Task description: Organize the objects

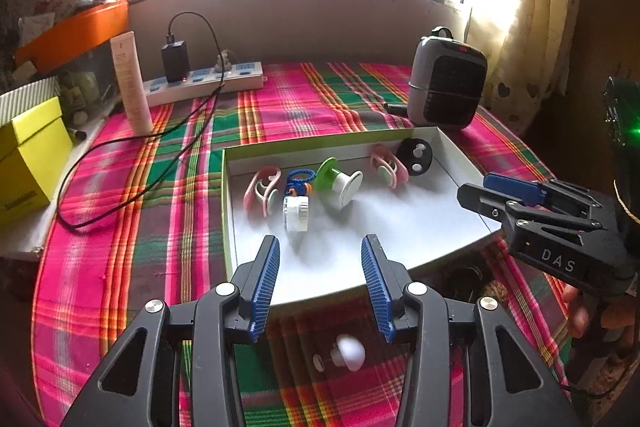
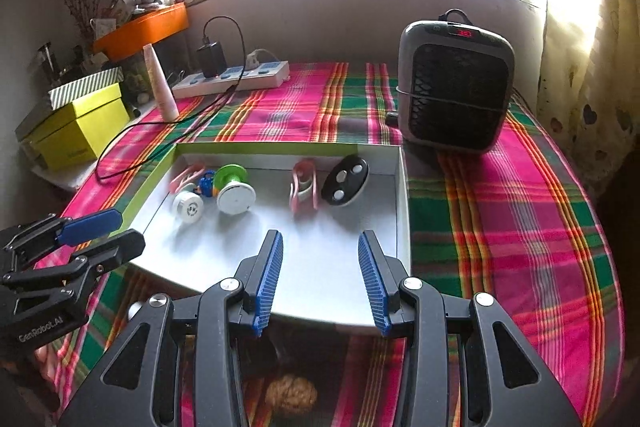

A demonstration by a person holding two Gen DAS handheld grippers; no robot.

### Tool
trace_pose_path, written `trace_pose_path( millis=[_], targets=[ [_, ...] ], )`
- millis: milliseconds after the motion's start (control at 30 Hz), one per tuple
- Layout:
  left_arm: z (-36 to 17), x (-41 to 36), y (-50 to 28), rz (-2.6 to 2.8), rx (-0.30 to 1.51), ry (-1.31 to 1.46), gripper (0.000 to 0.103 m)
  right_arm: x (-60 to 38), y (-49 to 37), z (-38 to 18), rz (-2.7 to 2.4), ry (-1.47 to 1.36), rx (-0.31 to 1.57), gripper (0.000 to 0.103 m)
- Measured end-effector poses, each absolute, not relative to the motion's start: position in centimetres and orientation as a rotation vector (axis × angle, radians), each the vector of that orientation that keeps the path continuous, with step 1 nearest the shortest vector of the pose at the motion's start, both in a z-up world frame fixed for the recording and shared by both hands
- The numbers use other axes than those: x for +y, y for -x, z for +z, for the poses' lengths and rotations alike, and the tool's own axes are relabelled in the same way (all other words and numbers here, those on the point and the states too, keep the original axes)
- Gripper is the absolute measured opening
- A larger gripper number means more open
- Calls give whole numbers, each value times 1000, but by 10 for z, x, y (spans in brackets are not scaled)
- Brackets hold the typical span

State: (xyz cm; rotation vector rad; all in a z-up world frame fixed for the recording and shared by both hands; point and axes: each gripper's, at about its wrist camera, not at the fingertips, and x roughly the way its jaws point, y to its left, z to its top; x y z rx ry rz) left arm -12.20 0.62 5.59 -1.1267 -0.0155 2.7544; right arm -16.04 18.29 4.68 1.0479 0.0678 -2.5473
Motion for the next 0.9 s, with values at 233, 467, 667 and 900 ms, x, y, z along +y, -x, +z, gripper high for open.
trace_pose_path(
  millis=[233,467,667,900],
  targets=[
    [56,6,107,2764,-6,1118,41,188,145,46,-2556,-1040,57,41],
    [57,0,93,2762,-42,1097,41,193,131,42,-2563,-1043,59,41],
    [54,-7,82,2752,-72,1106,42,200,120,37,-2564,-1054,32,41],
    [40,-15,74,2730,-100,1154,43,206,108,29,-2556,-1078,-3,41]
  ],
)
